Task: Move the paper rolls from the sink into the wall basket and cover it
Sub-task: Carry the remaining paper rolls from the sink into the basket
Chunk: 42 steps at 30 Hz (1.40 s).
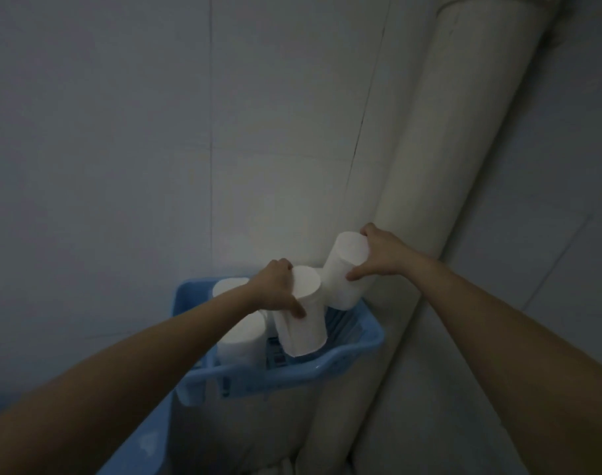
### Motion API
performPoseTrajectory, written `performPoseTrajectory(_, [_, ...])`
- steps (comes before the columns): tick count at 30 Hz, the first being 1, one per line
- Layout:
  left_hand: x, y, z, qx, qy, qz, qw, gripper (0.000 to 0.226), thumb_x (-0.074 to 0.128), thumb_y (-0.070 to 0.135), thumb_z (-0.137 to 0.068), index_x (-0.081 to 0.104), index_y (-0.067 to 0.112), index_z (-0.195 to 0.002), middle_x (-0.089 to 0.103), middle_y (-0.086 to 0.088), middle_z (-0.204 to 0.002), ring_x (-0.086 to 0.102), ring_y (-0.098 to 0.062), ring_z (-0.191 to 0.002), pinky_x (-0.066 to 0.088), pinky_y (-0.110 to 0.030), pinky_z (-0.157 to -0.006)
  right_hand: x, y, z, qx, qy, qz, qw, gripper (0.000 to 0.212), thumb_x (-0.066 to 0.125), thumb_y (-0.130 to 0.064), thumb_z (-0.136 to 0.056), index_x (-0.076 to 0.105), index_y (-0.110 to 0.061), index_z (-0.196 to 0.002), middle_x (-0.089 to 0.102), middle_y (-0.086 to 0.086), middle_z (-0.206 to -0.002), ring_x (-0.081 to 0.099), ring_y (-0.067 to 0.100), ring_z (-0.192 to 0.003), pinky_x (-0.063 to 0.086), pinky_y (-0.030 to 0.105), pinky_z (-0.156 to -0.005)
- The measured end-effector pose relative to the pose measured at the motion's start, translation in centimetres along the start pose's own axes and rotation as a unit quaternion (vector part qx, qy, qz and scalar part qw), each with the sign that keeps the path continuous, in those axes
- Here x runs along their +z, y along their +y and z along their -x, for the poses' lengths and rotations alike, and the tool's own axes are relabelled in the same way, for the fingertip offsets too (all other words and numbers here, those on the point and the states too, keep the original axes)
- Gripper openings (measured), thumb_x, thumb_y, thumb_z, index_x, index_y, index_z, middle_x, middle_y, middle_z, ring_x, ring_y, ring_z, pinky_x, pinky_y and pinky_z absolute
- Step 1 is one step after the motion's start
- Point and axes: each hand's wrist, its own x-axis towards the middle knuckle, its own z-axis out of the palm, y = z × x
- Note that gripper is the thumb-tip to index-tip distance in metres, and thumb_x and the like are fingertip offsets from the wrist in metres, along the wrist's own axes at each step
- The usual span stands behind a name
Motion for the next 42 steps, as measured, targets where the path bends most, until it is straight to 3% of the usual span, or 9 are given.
performPoseTrajectory(9, [2.0,-2.9,-1.3,0.014,-0.008,-0.090,0.996,0.106,0.084,0.039,-0.062,0.024,0.011,-0.144,0.035,-0.008,-0.144,0.040,-0.026,-0.128,0.039,-0.038,-0.106,2.3,0.6,-0.9,0.002,-0.037,-0.003,0.999,0.086,0.088,-0.038,-0.059,0.041,-0.005,-0.124,0.053,0.011,-0.122,0.048,0.020,-0.096,0.038,0.026,-0.074])
performPoseTrajectory(12, [2.6,-3.5,-1.7,0.021,-0.013,-0.125,0.992,0.103,0.083,0.041,-0.062,0.027,0.009,-0.142,0.037,-0.009,-0.141,0.042,-0.026,-0.125,0.041,-0.039,-0.103,3.3,1.0,-1.1,0.005,-0.050,-0.001,0.999,0.086,0.088,-0.039,-0.060,0.041,-0.005,-0.123,0.053,0.011,-0.123,0.052,0.023,-0.102,0.041,0.027,-0.077])
performPoseTrajectory(20, [4.6,-4.8,-2.7,0.019,-0.012,-0.150,0.988,0.095,0.083,0.043,-0.059,0.034,0.011,-0.134,0.041,-0.009,-0.132,0.047,-0.026,-0.117,0.046,-0.040,-0.095,6.3,1.5,-2.3,0.003,-0.126,0.001,0.992,0.089,0.088,-0.036,-0.060,0.038,-0.009,-0.128,0.052,0.008,-0.124,0.048,0.018,-0.097,0.044,0.026,-0.080])
performPoseTrajectory(27, [6.1,-5.7,-3.4,0.024,-0.019,-0.186,0.982,0.095,0.080,0.046,-0.061,0.033,0.013,-0.136,0.042,-0.009,-0.135,0.046,-0.028,-0.119,0.041,-0.040,-0.100,9.1,1.6,-2.9,-0.004,-0.204,0.041,0.978,0.108,0.086,-0.040,-0.063,0.024,-0.011,-0.146,0.039,0.007,-0.144,0.043,0.025,-0.127,0.040,0.032,-0.105])
performPoseTrajectory(31, [6.5,-6.0,-3.8,0.024,-0.027,-0.182,0.983,0.097,0.080,0.047,-0.061,0.031,0.012,-0.138,0.041,-0.009,-0.137,0.044,-0.028,-0.121,0.039,-0.039,-0.101,10.7,1.7,-2.9,-0.001,-0.219,0.056,0.974,0.098,0.086,-0.039,-0.062,0.031,-0.012,-0.138,0.046,0.007,-0.137,0.048,0.025,-0.119,0.044,0.032,-0.095])
performPoseTrajectory(42, [6.0,-6.2,-3.5,0.033,-0.044,-0.170,0.984,0.098,0.080,0.044,-0.064,0.029,0.011,-0.141,0.039,-0.011,-0.141,0.042,-0.028,-0.126,0.036,-0.039,-0.106,12.0,1.3,-2.5,0.014,-0.239,0.080,0.968,0.107,0.083,-0.038,-0.068,0.020,-0.009,-0.149,0.036,0.008,-0.150,0.041,0.026,-0.133,0.038,0.036,-0.110])
